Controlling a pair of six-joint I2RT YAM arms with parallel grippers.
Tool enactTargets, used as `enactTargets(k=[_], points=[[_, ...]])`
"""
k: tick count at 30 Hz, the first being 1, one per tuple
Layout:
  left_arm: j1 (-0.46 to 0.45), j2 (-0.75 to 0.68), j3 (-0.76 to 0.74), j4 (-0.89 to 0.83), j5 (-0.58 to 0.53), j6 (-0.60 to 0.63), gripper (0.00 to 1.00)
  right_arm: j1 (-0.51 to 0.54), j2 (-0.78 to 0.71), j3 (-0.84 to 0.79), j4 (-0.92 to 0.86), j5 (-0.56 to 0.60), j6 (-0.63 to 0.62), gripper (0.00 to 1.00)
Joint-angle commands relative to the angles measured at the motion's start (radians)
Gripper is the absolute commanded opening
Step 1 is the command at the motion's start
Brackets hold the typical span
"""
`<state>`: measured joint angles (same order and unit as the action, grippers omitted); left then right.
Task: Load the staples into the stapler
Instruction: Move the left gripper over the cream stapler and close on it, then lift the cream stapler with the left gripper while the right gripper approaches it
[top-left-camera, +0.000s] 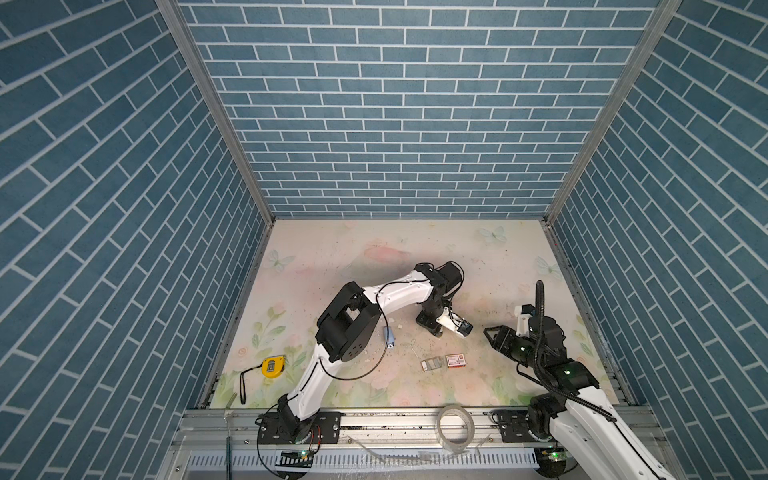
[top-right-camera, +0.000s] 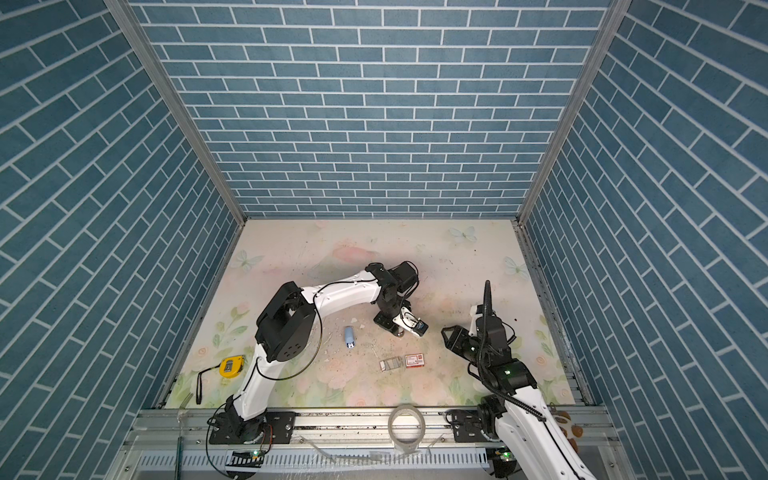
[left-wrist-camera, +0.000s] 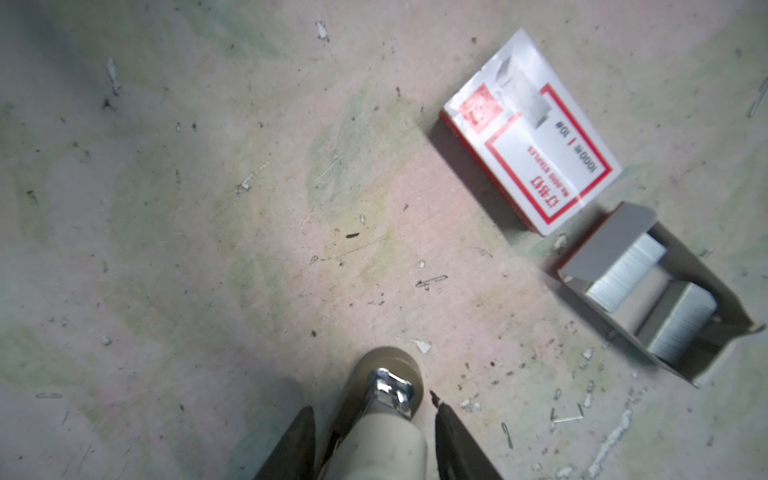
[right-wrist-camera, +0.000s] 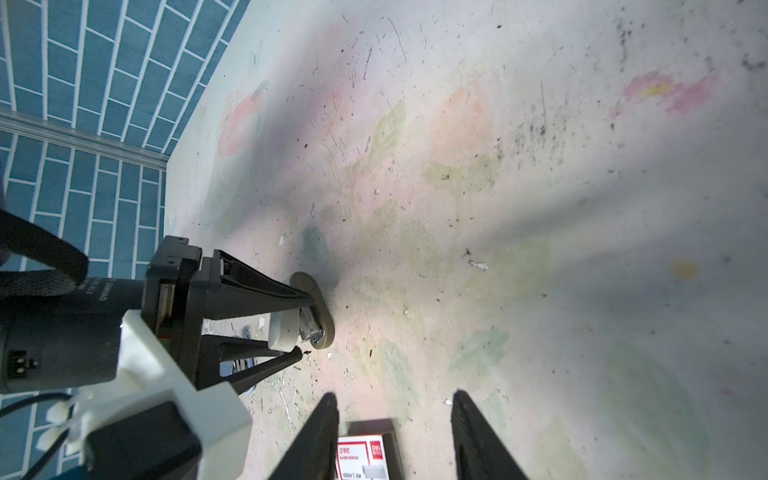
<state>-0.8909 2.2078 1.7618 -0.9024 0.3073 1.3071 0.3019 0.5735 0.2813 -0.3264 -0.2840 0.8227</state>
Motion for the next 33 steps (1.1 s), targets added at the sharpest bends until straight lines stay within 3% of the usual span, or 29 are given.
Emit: enactTargets(k=[1, 12, 24, 33], points=[[-0.005, -0.020, 0.002, -0.027, 0.001, -0.014, 0.50, -0.002, 0.015, 0.031, 0.001, 0.008, -0.006, 0.45], [-0.005, -0.017, 0.031, -0.042, -0.007, -0.032, 0.42, -0.003, 0.041, 0.026, 0.020, -0.013, -0.015, 0.45], [-0.004, -0.033, 0.018, -0.037, -0.010, -0.032, 0.48, -0.003, 0.066, 0.020, 0.038, -0.027, -0.020, 0.45], [-0.004, -0.040, -0.006, -0.027, -0.016, -0.024, 0.37, -0.002, 0.068, 0.020, 0.038, -0.026, -0.022, 0.44]])
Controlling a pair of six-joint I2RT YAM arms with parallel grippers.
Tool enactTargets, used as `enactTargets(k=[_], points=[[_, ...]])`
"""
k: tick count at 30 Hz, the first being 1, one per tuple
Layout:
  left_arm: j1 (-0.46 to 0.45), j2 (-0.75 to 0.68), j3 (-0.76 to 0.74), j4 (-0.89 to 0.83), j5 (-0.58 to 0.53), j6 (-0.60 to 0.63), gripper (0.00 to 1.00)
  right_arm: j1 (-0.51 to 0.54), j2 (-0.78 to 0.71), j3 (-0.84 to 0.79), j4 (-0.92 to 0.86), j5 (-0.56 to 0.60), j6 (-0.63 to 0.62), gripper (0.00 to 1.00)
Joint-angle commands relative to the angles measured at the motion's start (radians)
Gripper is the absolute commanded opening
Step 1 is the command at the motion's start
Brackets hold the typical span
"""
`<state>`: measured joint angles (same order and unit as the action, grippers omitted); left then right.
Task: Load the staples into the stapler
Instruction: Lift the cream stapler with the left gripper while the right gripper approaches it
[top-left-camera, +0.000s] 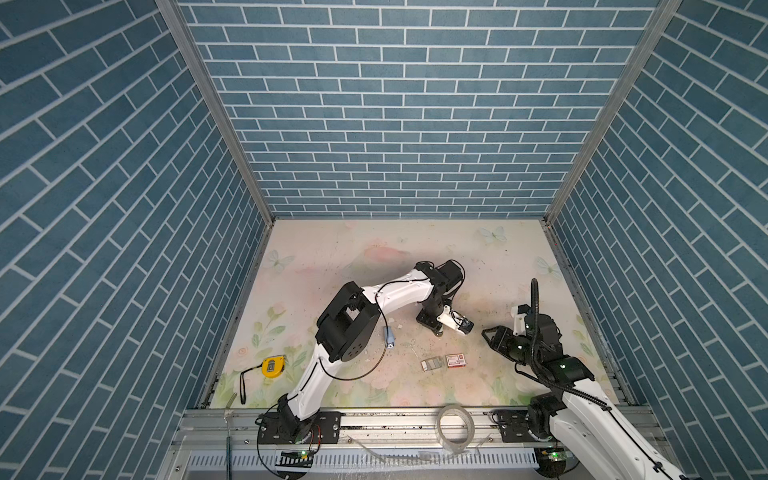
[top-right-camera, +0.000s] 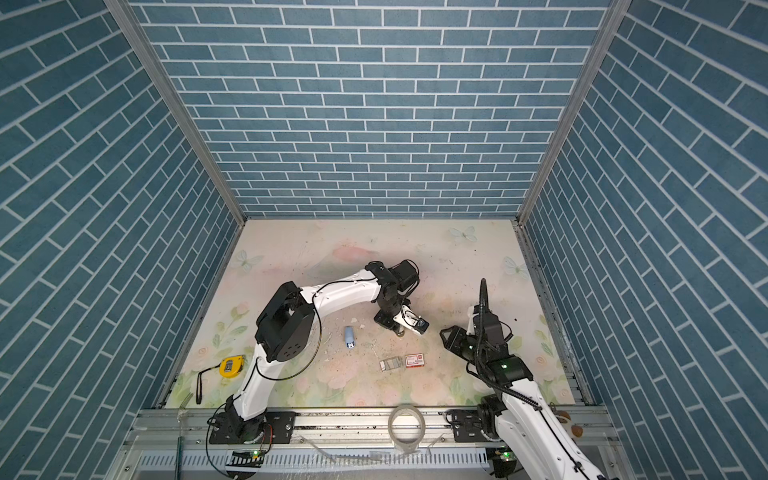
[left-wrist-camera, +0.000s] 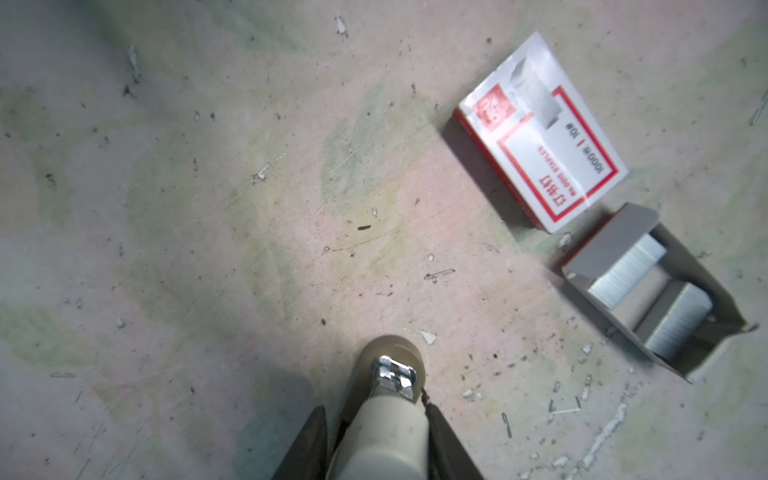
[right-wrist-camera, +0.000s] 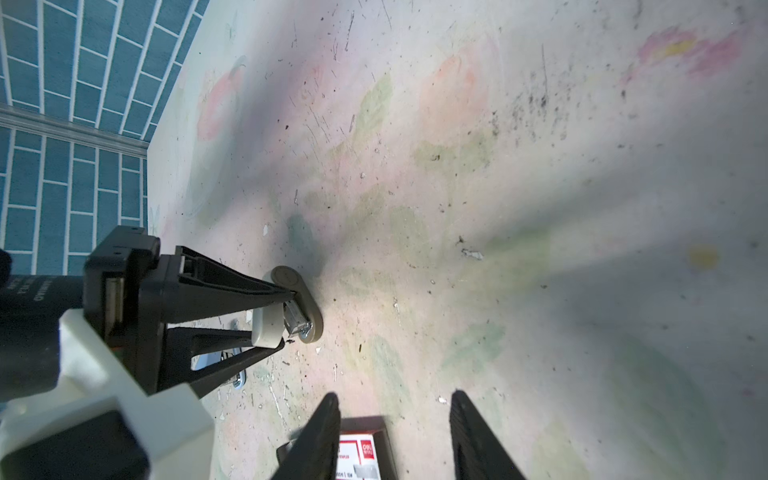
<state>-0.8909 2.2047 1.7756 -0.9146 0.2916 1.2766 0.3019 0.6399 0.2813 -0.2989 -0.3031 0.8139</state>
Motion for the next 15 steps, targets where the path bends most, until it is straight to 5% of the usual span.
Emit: enactTargets(k=[1, 9, 15], points=[[-0.004, -0.038, -0.021, -0.012, 0.000, 0.006, 0.35, -0.003, 0.004, 0.021, 0.011, -0.007, -0.014, 0.44], [-0.002, -0.051, -0.025, -0.018, 0.017, -0.018, 0.19, -0.003, 0.053, 0.030, 0.035, -0.046, -0.024, 0.44], [0.013, -0.077, -0.025, -0.029, 0.049, -0.079, 0.17, -0.003, 0.148, 0.047, 0.133, -0.169, -0.036, 0.43]])
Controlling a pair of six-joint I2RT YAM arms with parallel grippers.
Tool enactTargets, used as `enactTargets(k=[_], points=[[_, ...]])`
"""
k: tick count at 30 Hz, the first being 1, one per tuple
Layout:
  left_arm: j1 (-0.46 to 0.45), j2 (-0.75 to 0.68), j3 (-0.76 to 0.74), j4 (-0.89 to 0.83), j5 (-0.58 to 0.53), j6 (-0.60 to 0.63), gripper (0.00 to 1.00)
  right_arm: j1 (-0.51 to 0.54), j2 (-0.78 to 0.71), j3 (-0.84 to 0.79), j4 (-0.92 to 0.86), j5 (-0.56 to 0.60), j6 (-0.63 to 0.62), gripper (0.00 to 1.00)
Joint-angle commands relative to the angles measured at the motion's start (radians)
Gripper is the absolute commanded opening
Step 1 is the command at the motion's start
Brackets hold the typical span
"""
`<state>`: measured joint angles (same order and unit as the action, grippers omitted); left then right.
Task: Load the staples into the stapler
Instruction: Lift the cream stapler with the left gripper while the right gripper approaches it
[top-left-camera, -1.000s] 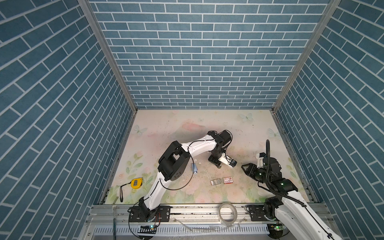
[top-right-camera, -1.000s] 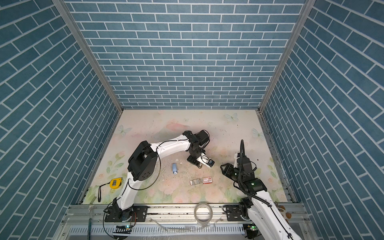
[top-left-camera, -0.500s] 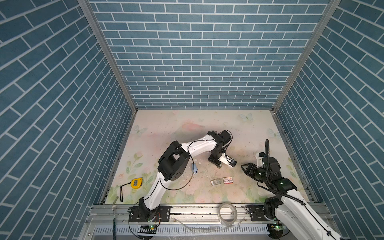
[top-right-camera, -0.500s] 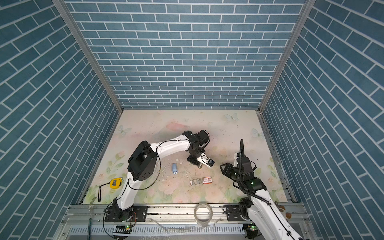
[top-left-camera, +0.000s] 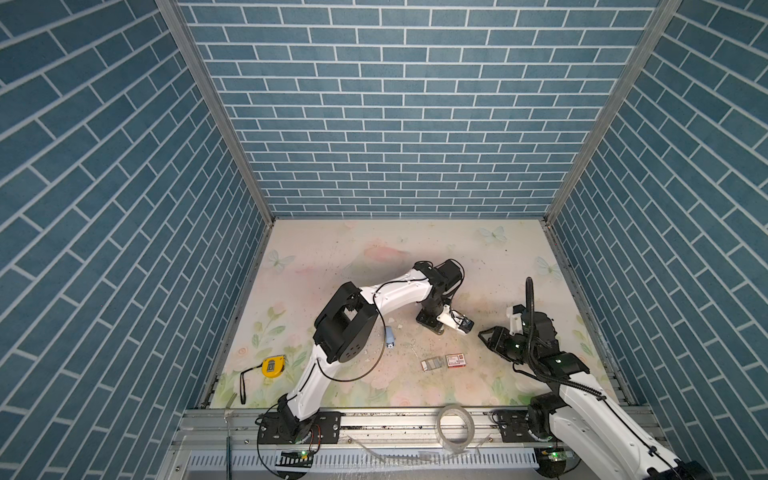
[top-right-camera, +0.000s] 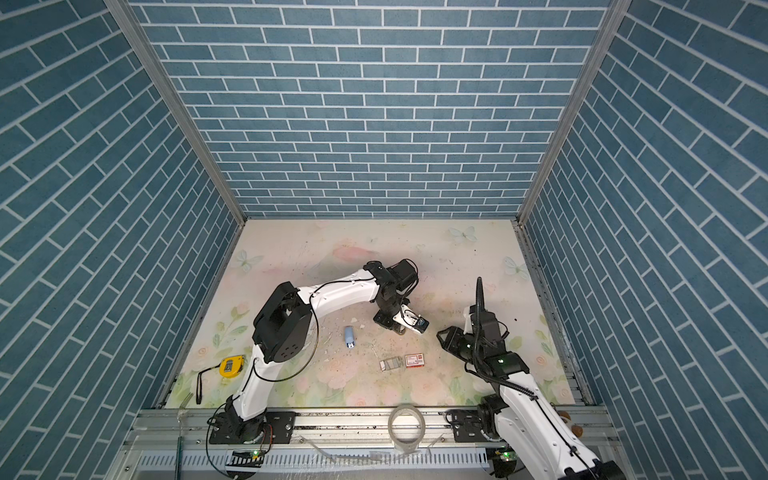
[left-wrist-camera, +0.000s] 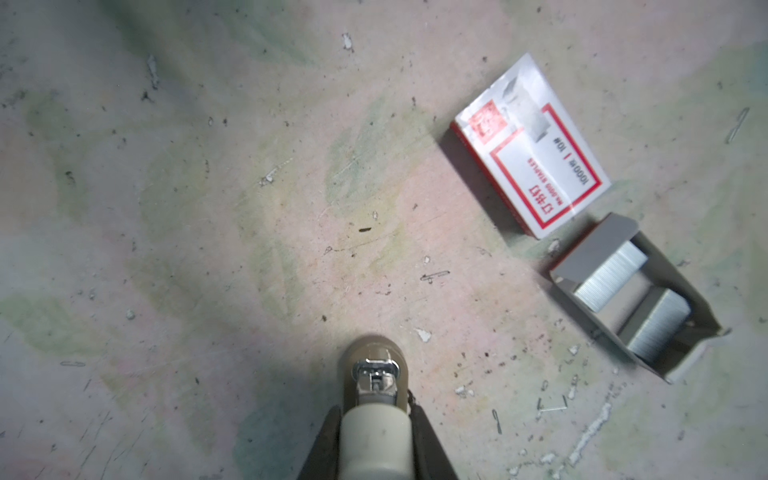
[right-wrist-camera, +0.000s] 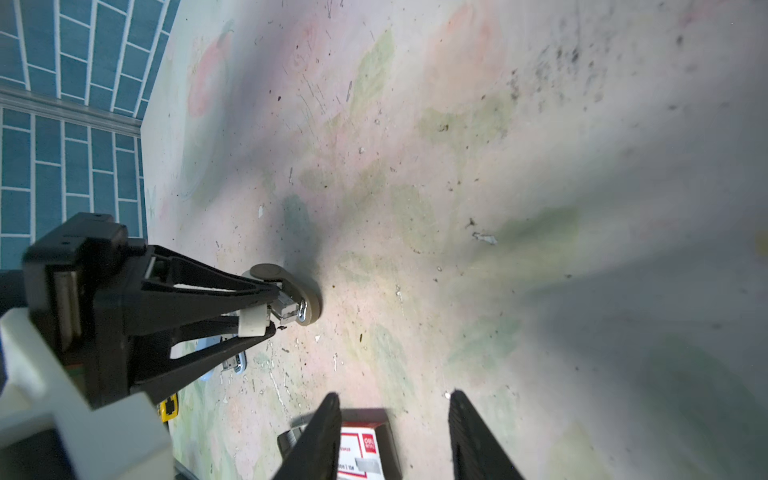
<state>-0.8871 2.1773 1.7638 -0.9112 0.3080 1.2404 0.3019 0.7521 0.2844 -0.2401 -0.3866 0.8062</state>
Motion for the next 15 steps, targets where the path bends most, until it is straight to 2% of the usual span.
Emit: enactTargets(k=[1, 7, 15], points=[[0.012, -0.054, -0.014, -0.033, 0.037, -0.055, 0.17, -0.003, 0.061, 0.051, 0.094, -0.109, -0.031, 0.43], [0.020, -0.110, -0.053, 0.013, 0.071, -0.133, 0.14, -0.003, 0.253, 0.117, 0.238, -0.262, -0.042, 0.43], [0.022, -0.140, -0.061, 0.043, 0.105, -0.219, 0.10, -0.001, 0.439, 0.183, 0.377, -0.408, -0.024, 0.38]])
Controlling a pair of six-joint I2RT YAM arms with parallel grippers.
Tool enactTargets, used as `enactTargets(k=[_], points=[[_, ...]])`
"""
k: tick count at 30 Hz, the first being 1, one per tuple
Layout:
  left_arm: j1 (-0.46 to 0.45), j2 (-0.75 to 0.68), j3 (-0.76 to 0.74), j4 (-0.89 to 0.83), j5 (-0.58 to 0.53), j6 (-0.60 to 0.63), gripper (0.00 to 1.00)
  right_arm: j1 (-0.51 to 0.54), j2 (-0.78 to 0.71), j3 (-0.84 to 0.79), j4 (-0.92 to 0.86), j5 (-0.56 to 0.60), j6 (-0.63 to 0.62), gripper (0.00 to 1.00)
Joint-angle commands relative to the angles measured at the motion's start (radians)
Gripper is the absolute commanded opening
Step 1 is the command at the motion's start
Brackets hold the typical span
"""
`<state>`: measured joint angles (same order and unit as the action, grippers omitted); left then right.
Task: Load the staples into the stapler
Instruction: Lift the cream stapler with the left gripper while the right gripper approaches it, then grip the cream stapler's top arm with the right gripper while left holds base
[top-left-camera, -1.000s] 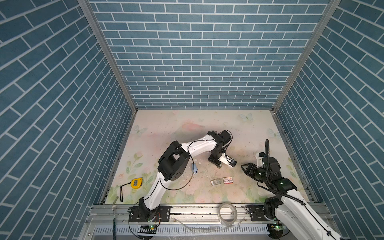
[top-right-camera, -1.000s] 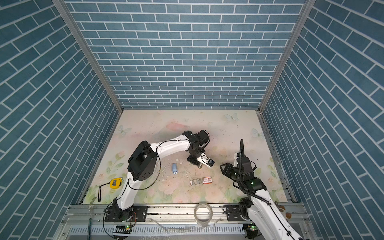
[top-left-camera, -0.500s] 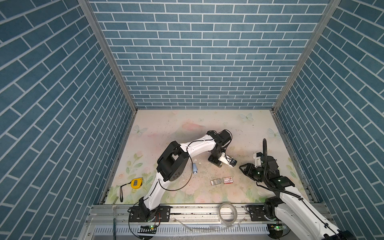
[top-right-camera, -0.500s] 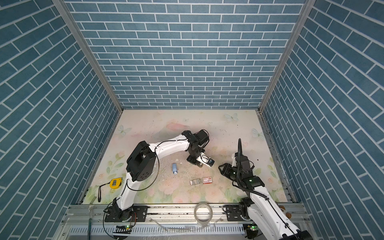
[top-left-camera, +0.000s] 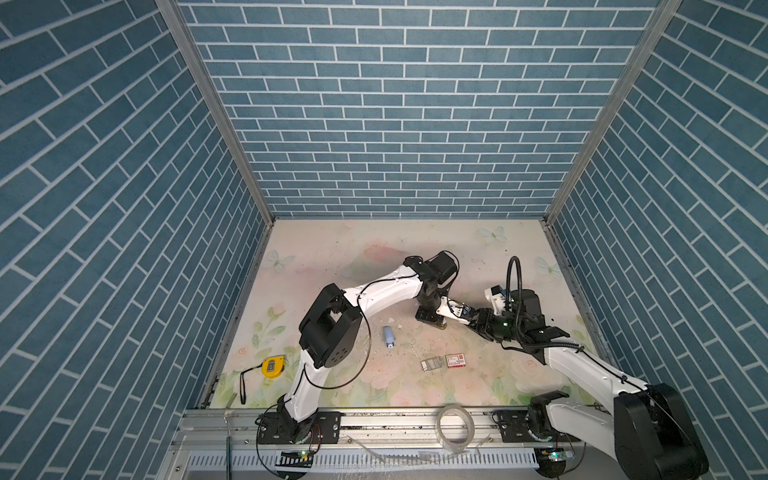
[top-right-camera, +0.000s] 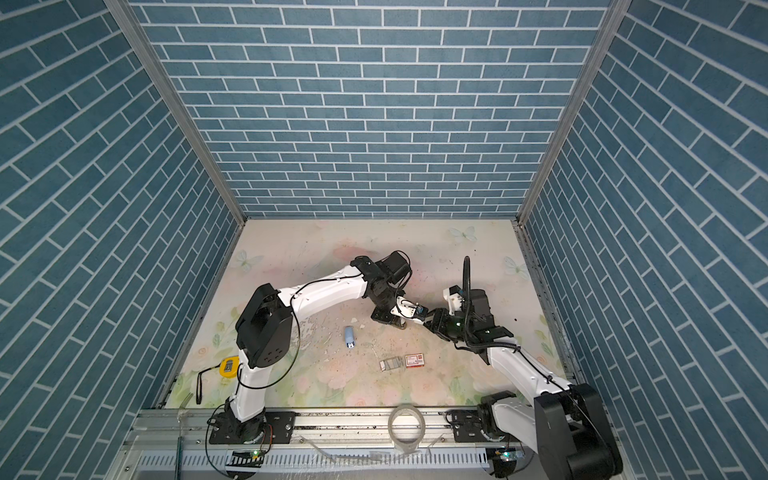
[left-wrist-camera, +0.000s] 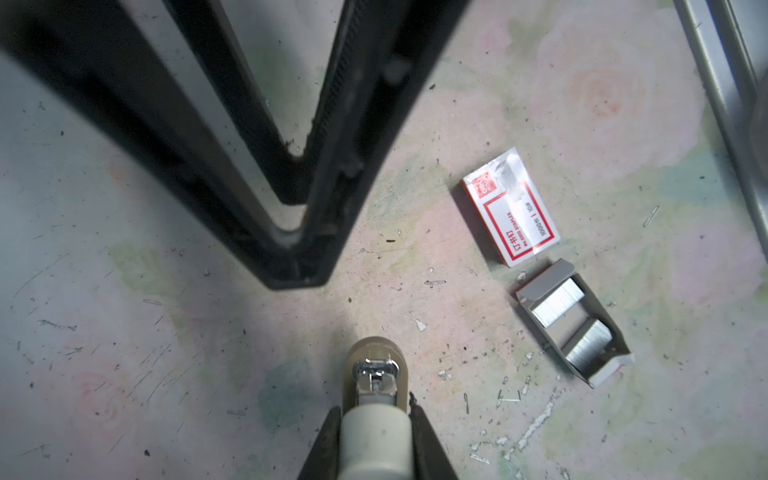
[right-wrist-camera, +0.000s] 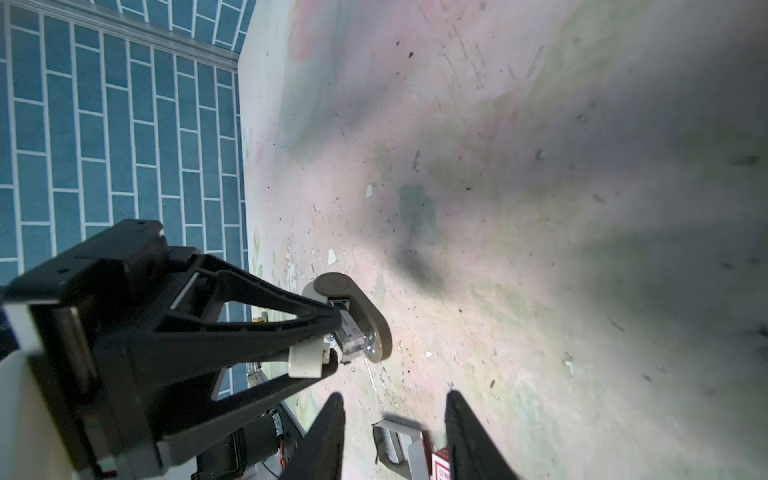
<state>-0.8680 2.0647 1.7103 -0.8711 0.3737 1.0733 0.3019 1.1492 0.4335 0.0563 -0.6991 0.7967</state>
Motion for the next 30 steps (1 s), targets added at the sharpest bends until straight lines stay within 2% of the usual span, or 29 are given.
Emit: enactTargets(k=[1, 13, 21, 24, 30], points=[[0.003, -0.030, -0.010, 0.009, 0.042, -0.061, 0.10, 0.000, 0.062, 0.042, 0.088, -0.114, -0.014, 0.37], [0.012, -0.046, 0.000, 0.047, 0.090, -0.138, 0.08, 0.006, 0.148, 0.053, 0.094, -0.148, -0.023, 0.30], [0.024, -0.055, 0.018, 0.056, 0.118, -0.172, 0.07, 0.009, 0.168, 0.059, 0.065, -0.138, -0.042, 0.27], [0.029, -0.056, 0.028, 0.057, 0.131, -0.190, 0.06, 0.011, 0.180, 0.059, 0.071, -0.140, -0.042, 0.22], [0.032, -0.058, 0.032, 0.065, 0.154, -0.210, 0.06, 0.011, 0.187, 0.063, 0.077, -0.138, -0.039, 0.21]])
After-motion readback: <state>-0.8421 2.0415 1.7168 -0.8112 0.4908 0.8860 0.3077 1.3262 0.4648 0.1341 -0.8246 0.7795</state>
